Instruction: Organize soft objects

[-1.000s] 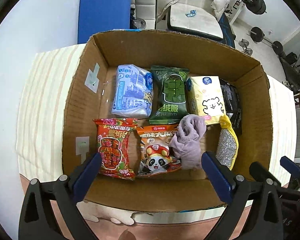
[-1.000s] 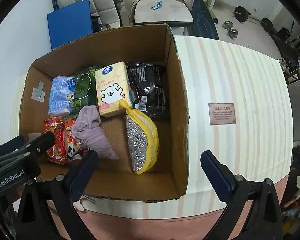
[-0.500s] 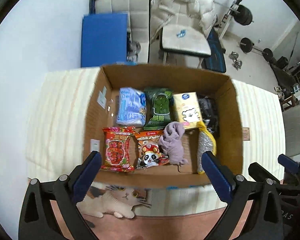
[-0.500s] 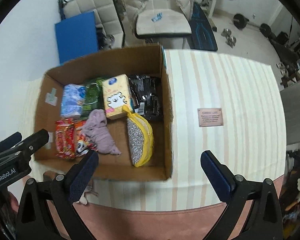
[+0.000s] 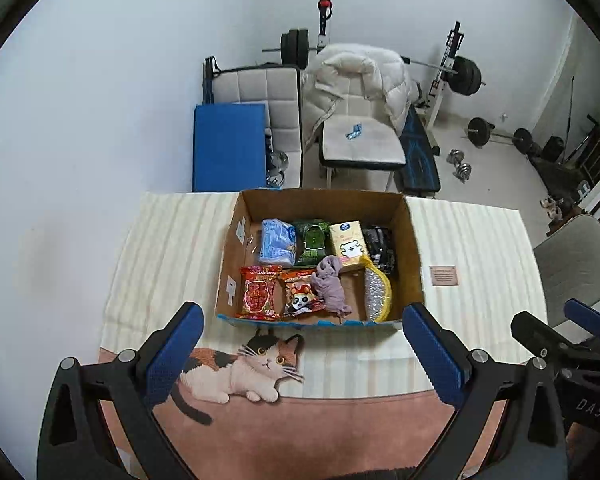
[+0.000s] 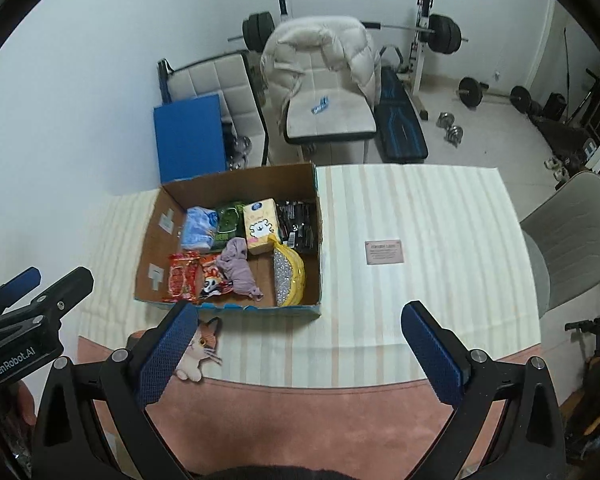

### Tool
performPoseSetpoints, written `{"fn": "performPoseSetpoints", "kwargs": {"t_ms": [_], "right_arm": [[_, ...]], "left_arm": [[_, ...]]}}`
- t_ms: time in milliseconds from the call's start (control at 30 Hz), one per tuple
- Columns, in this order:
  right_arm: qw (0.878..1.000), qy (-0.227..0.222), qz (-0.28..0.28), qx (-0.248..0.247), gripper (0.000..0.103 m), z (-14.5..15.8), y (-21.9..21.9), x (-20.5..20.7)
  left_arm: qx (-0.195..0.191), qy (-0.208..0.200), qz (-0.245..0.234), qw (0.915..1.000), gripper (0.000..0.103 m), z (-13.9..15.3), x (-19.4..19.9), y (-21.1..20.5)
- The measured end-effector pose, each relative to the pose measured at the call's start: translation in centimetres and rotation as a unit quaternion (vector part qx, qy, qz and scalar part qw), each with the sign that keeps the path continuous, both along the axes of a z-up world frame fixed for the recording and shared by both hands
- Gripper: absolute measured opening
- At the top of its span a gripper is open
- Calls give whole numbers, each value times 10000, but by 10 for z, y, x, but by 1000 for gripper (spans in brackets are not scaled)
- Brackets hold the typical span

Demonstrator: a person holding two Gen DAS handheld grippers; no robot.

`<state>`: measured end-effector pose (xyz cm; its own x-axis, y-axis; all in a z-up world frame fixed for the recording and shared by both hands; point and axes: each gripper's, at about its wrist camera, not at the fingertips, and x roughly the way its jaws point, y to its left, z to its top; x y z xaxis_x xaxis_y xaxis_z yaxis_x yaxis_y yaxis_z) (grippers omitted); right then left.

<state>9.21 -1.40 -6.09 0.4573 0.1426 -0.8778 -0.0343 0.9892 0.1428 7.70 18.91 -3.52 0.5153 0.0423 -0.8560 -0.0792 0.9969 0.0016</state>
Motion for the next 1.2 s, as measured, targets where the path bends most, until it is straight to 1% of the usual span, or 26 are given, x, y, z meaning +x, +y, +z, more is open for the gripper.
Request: {"fn": "performPoseSetpoints", "kwargs": {"t_ms": [67, 167, 233, 300, 400, 500, 667, 867, 1200], "right_arm": [[10000, -60, 58, 24, 103, 13, 0, -14], [9996, -172, 203, 40, 103, 33, 2, -34], [9991, -230, 345, 16, 103, 44, 6, -45], [9983, -397, 422, -48, 103, 55, 8, -55], [9975, -586, 350, -195, 103, 64, 8, -61], [9975, -651, 257, -123, 103, 68, 3, -61], [9971, -735, 97, -193, 103, 68, -2, -58], [9959, -815, 87, -388, 103, 66, -1, -57], [9956, -846, -9, -413, 103, 68, -7, -59]], "left_arm": [[-68, -93, -24, 9999, 102, 12, -13, -2], [-29, -224, -18, 9997, 102, 26, -28, -5], [-38, -227, -55, 9997, 102, 32, -34, -8], [-60, -241, -85, 9997, 102, 35, -37, -10], [30, -321, -63, 9995, 102, 39, -40, -12], [55, -381, -24, 9993, 102, 40, -42, -13], [131, -354, -22, 9993, 102, 36, -44, -17], [162, -409, 121, 9990, 102, 36, -47, -16], [153, -487, 159, 9986, 102, 40, -50, -14]]}}
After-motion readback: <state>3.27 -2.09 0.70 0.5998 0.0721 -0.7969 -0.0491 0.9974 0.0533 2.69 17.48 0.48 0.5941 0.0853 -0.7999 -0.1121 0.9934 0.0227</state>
